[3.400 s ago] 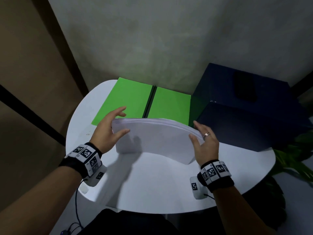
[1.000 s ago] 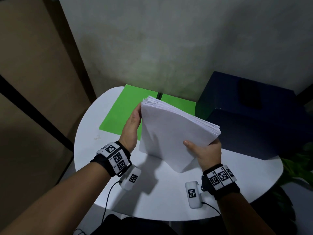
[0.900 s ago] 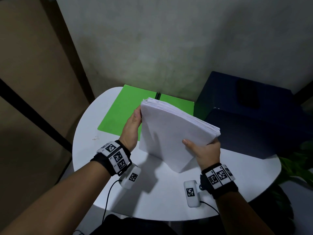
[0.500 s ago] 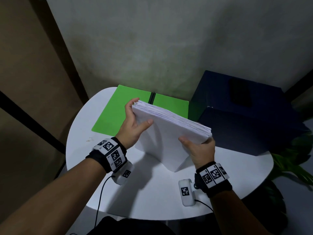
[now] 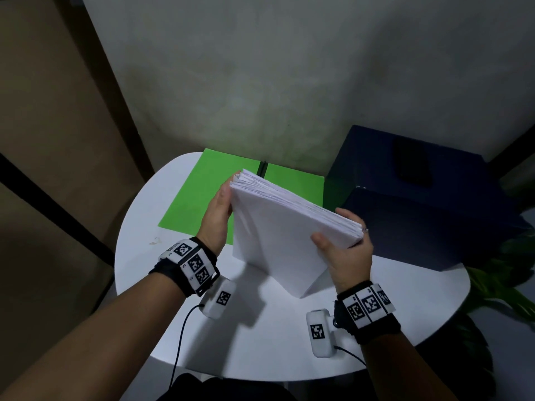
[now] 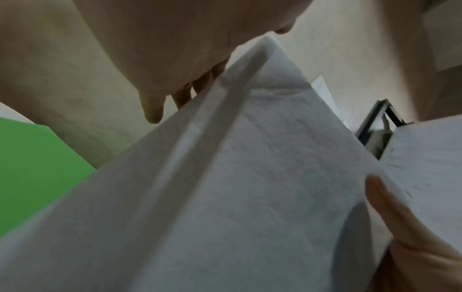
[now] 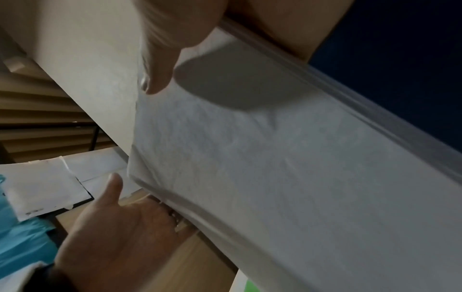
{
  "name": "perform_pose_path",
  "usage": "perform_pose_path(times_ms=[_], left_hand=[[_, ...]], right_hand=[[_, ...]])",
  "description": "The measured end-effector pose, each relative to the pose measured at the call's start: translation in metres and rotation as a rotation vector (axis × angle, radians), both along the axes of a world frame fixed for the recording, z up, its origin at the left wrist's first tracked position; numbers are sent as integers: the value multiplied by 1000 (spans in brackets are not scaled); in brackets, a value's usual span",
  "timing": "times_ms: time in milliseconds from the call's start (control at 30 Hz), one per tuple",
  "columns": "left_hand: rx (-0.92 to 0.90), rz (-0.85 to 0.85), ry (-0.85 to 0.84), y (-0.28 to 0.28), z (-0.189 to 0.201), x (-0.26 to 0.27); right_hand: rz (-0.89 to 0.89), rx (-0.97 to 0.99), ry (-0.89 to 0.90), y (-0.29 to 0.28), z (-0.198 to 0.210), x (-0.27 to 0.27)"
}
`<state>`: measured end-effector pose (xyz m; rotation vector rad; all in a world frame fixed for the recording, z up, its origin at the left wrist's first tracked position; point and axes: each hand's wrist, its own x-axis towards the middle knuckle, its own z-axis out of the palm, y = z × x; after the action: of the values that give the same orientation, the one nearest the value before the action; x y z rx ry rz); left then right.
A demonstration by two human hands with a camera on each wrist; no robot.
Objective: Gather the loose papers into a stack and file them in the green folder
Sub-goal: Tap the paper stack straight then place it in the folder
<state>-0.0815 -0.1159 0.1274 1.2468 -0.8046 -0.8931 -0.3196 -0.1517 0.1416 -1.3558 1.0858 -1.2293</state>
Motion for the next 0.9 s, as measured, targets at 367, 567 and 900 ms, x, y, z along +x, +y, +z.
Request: perform_pose_path(times_ms=[367, 567, 900], left_hand=[[6, -172, -6, 7, 10, -3], [-7, -175, -75, 2, 7, -8], [-76, 187, -1050, 10, 59, -10]], right_hand=[[-66, 132, 24, 2, -5, 1], [-104, 191, -12, -3, -4, 4], [-2, 3, 114, -14, 13, 11]])
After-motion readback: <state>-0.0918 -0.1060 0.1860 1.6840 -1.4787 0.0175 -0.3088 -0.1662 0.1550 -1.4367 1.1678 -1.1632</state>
